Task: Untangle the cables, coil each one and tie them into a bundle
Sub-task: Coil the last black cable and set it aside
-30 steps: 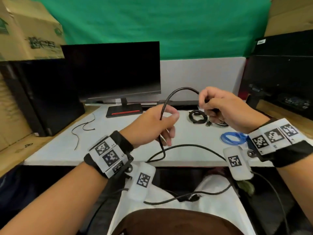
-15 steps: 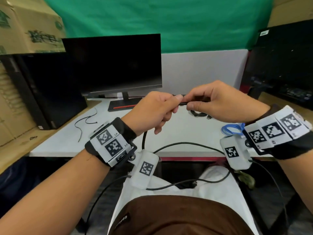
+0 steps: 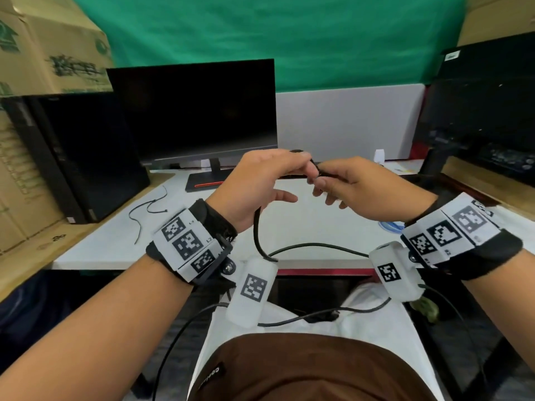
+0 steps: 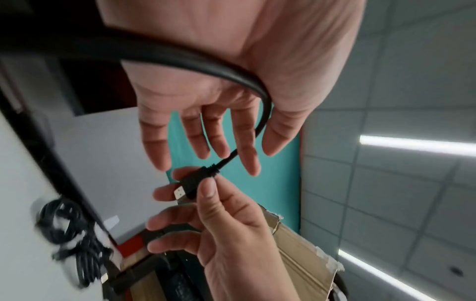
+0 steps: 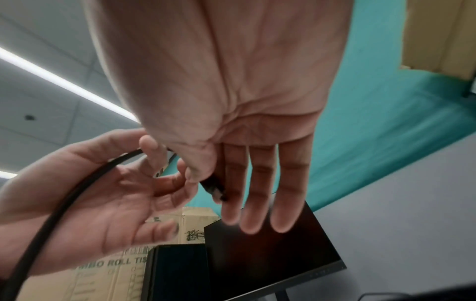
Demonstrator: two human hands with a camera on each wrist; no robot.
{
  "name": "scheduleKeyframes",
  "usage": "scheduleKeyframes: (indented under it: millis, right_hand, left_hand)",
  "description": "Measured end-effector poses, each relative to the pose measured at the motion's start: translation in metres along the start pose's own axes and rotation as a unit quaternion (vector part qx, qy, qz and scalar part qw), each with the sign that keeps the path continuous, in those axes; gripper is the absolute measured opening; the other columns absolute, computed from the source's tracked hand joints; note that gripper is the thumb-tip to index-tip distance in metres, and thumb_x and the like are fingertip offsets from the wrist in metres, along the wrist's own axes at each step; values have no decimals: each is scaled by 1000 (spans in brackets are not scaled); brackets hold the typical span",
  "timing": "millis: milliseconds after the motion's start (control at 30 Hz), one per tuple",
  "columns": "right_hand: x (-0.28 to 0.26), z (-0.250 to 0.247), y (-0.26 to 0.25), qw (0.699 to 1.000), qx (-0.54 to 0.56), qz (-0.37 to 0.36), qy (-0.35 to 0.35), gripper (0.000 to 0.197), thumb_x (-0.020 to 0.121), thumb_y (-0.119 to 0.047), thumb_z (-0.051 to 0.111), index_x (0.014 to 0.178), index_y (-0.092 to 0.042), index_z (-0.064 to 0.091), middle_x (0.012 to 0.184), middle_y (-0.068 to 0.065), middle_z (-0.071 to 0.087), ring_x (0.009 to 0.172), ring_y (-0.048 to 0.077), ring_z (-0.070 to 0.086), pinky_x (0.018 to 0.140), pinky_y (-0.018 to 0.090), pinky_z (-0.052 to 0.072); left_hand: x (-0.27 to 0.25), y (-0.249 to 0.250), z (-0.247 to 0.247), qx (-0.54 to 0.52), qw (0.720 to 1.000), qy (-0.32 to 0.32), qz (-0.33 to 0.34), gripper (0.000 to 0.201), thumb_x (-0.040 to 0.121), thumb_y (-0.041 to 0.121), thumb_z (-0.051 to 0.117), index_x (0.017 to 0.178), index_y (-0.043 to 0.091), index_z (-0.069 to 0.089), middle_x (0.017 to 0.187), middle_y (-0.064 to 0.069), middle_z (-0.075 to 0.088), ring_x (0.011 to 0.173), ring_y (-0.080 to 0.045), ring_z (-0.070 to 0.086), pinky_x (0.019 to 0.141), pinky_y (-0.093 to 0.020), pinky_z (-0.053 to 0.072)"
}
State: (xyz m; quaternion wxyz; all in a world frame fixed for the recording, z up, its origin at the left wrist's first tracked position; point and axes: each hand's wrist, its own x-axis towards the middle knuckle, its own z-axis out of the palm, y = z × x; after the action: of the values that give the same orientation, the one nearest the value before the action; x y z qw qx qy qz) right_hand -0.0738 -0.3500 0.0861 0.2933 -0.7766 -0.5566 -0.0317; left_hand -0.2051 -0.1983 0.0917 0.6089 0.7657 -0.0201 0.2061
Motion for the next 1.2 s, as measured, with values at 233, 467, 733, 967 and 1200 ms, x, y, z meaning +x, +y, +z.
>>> scheduleKeyframes:
  millis: [233, 467, 733, 967, 1200]
  right_hand:
    - [-2, -29, -4, 994, -41, -74, 73, 23, 100, -15, 53, 119, -20, 66, 88, 11, 54, 88, 20, 47, 79, 31, 44]
    - [-8, -22, -15, 987, -34, -159, -9, 28, 99, -8, 54, 120, -19, 70, 98, -1, 51, 89, 4, 48, 76, 18, 40]
    - [-1, 22, -12, 941, 319, 49, -101, 84, 93, -39, 60, 158, -25, 9, 154, 0, 41, 125, 9, 57, 106, 42, 48]
    - [-10, 62, 2, 906, 218, -35, -362, 21, 94, -36, 63, 85, -19, 73, 89, 11, 73, 80, 8, 66, 81, 13, 44]
    - [-3, 19, 64, 983, 34, 79, -164, 67, 67, -79, 63, 62, -13, 67, 56, 2, 62, 55, 11, 46, 59, 27, 39]
  left_hand:
    - [-1, 4, -12, 131, 991, 5, -38, 48, 98, 52, 53, 91, 9, 72, 79, -4, 72, 63, -21, 67, 58, -35, 52]
    - [-4, -2, -1, 71, 991, -67, -96, 37, 100, 42, 54, 96, 7, 65, 59, -3, 58, 43, -14, 48, 46, -27, 44]
    - [-3, 12, -1, -112, 994, 3, 0, 18, 106, 19, 41, 96, 9, 52, 67, -1, 49, 53, -13, 51, 49, -33, 53]
    - [-11, 32, -9, -162, 986, -31, 0, 17, 107, 23, 34, 98, 13, 44, 66, 3, 34, 41, -7, 24, 41, -22, 36]
    - [-24, 51, -32, -3, 983, -178, -46, 23, 100, 31, 50, 88, 13, 59, 54, 4, 31, 37, -6, 18, 42, -17, 18]
